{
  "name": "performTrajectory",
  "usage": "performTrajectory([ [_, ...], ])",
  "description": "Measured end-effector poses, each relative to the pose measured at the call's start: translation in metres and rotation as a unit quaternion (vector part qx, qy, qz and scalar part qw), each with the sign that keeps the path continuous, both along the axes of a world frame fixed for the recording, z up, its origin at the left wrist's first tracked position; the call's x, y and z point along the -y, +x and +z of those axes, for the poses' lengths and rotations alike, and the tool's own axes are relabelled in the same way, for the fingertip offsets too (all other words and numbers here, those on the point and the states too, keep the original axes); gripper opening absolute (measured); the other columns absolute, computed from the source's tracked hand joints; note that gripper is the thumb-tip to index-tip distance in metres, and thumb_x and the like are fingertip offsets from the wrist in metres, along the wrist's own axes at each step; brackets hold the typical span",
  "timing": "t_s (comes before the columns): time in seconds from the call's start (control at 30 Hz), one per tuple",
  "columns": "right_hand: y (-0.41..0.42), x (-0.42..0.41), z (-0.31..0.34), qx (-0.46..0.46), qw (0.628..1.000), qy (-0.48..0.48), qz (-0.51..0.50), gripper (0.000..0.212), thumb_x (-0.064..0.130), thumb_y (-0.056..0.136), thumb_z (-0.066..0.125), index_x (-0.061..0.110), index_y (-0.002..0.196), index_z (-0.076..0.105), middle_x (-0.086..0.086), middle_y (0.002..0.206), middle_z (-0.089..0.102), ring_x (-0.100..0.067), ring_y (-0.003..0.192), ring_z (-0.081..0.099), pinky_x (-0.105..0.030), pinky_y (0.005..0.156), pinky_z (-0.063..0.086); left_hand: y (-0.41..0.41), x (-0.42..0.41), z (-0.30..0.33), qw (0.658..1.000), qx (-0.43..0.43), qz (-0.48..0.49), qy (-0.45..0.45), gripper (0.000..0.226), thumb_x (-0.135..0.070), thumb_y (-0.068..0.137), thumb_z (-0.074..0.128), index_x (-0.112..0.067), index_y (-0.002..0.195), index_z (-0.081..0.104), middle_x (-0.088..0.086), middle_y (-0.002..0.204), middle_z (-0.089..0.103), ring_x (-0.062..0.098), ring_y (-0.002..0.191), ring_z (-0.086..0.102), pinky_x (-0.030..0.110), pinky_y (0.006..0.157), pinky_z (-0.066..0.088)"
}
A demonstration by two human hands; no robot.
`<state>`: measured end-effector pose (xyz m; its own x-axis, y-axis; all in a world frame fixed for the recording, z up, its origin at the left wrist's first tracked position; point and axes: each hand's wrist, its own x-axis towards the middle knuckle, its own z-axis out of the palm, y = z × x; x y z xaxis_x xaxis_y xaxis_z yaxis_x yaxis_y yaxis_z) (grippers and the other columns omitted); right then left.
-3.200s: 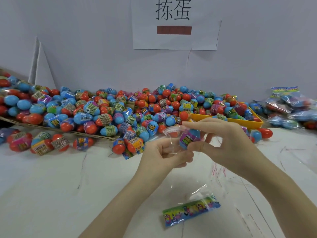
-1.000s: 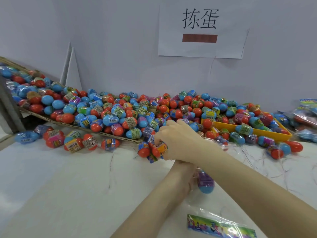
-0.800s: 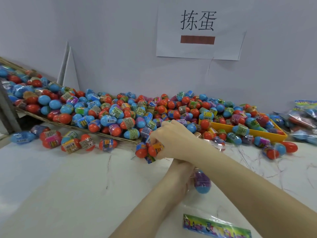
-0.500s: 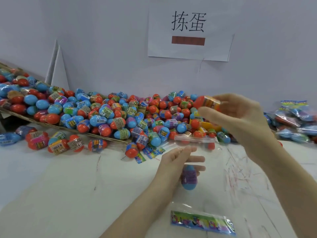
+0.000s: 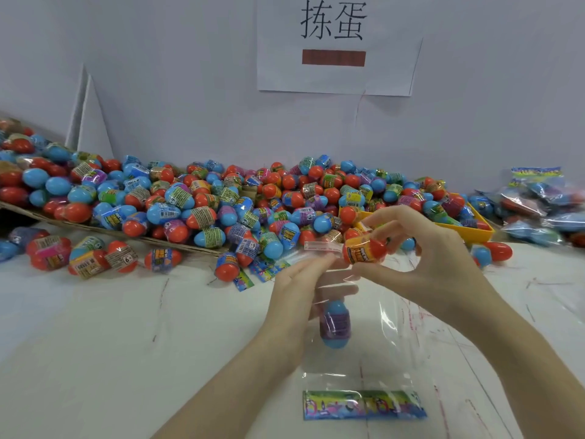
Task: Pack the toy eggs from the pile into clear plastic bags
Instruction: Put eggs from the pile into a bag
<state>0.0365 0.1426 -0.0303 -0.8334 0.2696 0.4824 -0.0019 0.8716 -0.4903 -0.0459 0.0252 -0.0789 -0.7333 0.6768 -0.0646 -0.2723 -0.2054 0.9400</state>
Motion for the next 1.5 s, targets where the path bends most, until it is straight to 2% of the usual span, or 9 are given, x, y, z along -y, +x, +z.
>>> performTrajectory([
  [0.27, 0.006, 0.008, 0.005, 0.025, 0.994, -0.075, 0.071, 0.025, 0.057, 0.056, 0.059, 0.051, 0.081, 0.057, 0.029, 0.082, 0.062, 0.005, 0.084, 0.055, -0.002, 0.07, 0.04, 0.005, 0.003, 0.007, 0.999, 0.013, 0.039, 0.019, 0.021, -0.023, 0.085, 0.06, -0.017, 0.069, 0.074, 0.003, 0.07, 0.073, 0.016, 0.062, 0.07, 0.031, 0.075, 0.052],
  [0.4, 0.006, 0.006, 0.0, 0.024, 1.0, -0.016, -0.01, 0.023, 0.071, 0.053, 0.049, 0.062, 0.073, 0.049, 0.034, 0.077, 0.054, 0.009, 0.097, 0.039, -0.026, 0.086, 0.021, 0.007, 0.003, 0.01, 0.999, 0.009, 0.038, 0.017, 0.021, -0.025, 0.084, 0.06, -0.02, 0.07, 0.075, 0.003, 0.073, 0.074, 0.018, 0.067, 0.071, 0.029, 0.072, 0.051],
  [0.57, 0.009, 0.006, -0.001, 0.027, 0.994, 0.098, -0.042, 0.022, 0.056, 0.068, 0.063, 0.044, 0.077, 0.047, 0.029, 0.074, 0.045, 0.021, 0.1, 0.022, -0.022, 0.069, 0.008, 0.011, 0.004, 0.01, 0.999, -0.026, 0.039, 0.015, 0.026, -0.023, 0.085, 0.059, -0.027, 0.067, 0.076, -0.003, 0.068, 0.072, 0.009, 0.056, 0.066, 0.027, 0.069, 0.048],
  [0.73, 0.011, 0.007, 0.003, 0.086, 0.992, 0.089, -0.002, 0.007, 0.054, 0.074, 0.053, 0.048, 0.068, 0.053, 0.027, 0.083, 0.048, 0.003, 0.097, 0.027, -0.027, 0.074, 0.01, 0.01, 0.004, 0.008, 0.999, -0.031, 0.024, 0.017, 0.022, -0.028, 0.088, 0.056, -0.026, 0.079, 0.076, 0.0, 0.083, 0.074, 0.016, 0.074, 0.069, 0.026, 0.072, 0.053],
  [1.0, 0.008, 0.006, 0.001, 0.137, 0.986, 0.086, 0.025, 0.06, 0.079, 0.056, 0.027, 0.037, 0.068, 0.068, 0.036, 0.083, 0.052, 0.009, 0.106, 0.024, -0.025, 0.078, 0.009, 0.008, 0.005, 0.008, 0.999, -0.019, 0.022, 0.02, 0.021, -0.029, 0.089, 0.054, -0.02, 0.091, 0.072, -0.001, 0.085, 0.075, 0.011, 0.071, 0.07, 0.016, 0.058, 0.053],
  [1.17, 0.005, 0.008, -0.004, 0.183, 0.972, 0.144, 0.03, 0.054, 0.081, 0.054, 0.017, 0.044, 0.056, 0.055, 0.037, 0.083, 0.046, 0.005, 0.1, 0.024, -0.025, 0.074, 0.008, 0.004, 0.006, 0.004, 0.999, -0.038, 0.0, 0.01, 0.022, -0.035, 0.088, 0.054, -0.023, 0.092, 0.071, -0.003, 0.086, 0.075, 0.011, 0.071, 0.071, 0.016, 0.053, 0.051],
  [1.3, 0.004, 0.002, -0.007, 0.171, 0.974, 0.148, 0.014, 0.062, 0.076, 0.055, 0.018, 0.038, 0.066, 0.066, 0.031, 0.079, 0.05, 0.003, 0.091, 0.026, -0.026, 0.072, 0.008, -0.002, 0.003, 0.001, 0.994, -0.038, -0.082, -0.054, 0.056, -0.066, 0.055, 0.066, -0.03, 0.098, 0.063, -0.012, 0.082, 0.073, 0.002, 0.073, 0.069, 0.023, 0.067, 0.051],
  [1.43, 0.006, 0.001, -0.002, 0.155, 0.979, 0.133, -0.023, 0.046, 0.073, 0.055, 0.023, 0.041, 0.057, 0.055, 0.029, 0.08, 0.05, 0.003, 0.093, 0.029, -0.026, 0.071, 0.008, -0.008, 0.009, -0.008, 0.979, -0.062, -0.169, -0.099, 0.067, -0.026, 0.055, 0.085, -0.035, 0.114, 0.055, 0.002, 0.098, 0.071, 0.01, 0.084, 0.069, 0.025, 0.083, 0.052],
  [1.5, 0.006, 0.004, 0.004, 0.1, 0.985, 0.131, -0.052, 0.04, 0.073, 0.056, 0.03, 0.043, 0.06, 0.056, 0.027, 0.086, 0.05, -0.003, 0.099, 0.036, -0.027, 0.073, 0.009, -0.009, 0.009, -0.013, 0.974, -0.096, -0.174, -0.105, 0.055, -0.009, 0.064, 0.082, -0.03, 0.108, 0.058, -0.003, 0.089, 0.074, 0.004, 0.076, 0.068, 0.019, 0.071, 0.053],
])
